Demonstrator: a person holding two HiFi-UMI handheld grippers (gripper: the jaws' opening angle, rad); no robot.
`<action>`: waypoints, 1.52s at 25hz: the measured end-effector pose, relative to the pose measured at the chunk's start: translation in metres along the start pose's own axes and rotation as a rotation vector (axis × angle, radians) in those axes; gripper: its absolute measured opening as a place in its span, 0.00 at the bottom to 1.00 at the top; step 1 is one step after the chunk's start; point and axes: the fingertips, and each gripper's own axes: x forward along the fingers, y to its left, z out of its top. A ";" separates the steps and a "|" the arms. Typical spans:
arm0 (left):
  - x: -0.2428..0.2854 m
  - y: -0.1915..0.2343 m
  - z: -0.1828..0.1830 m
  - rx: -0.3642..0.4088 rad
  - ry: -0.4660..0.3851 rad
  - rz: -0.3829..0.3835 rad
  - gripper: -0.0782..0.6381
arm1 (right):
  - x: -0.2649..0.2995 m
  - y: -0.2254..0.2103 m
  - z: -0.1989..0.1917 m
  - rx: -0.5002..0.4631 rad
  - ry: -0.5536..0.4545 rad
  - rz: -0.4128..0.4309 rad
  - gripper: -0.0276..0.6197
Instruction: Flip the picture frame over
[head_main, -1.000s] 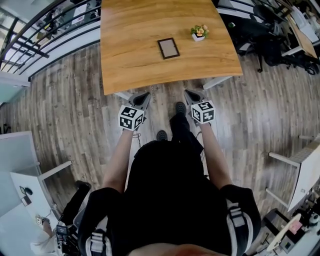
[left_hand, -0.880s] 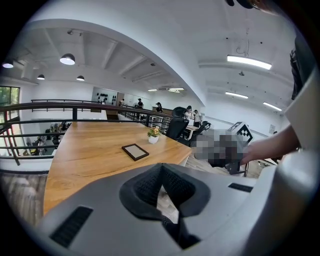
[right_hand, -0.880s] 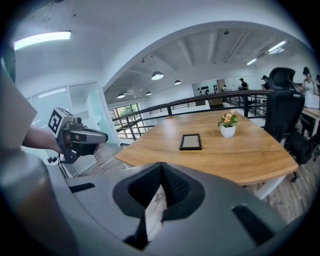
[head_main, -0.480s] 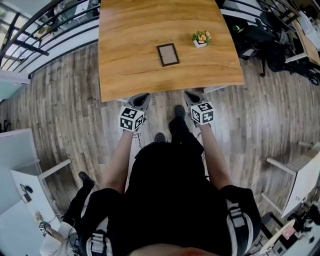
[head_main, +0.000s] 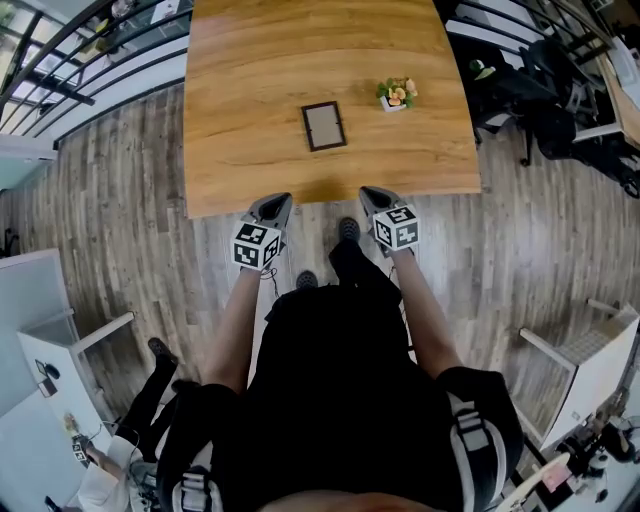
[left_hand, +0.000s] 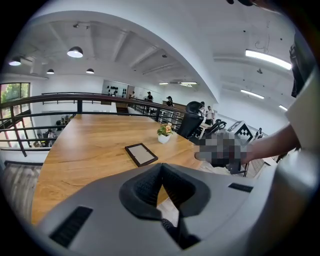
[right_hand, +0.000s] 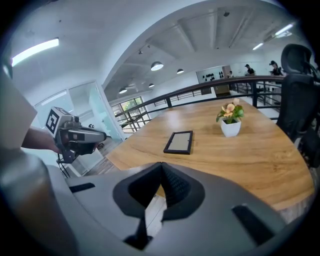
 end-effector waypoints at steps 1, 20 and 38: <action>0.003 0.000 0.001 -0.007 0.001 0.011 0.14 | 0.002 -0.003 0.001 -0.003 0.009 0.013 0.05; 0.064 0.008 0.032 -0.094 -0.053 0.160 0.14 | 0.051 -0.049 0.045 -0.157 0.088 0.184 0.05; 0.110 0.035 0.049 -0.121 -0.044 0.112 0.14 | 0.056 -0.075 0.048 -0.122 0.129 0.122 0.05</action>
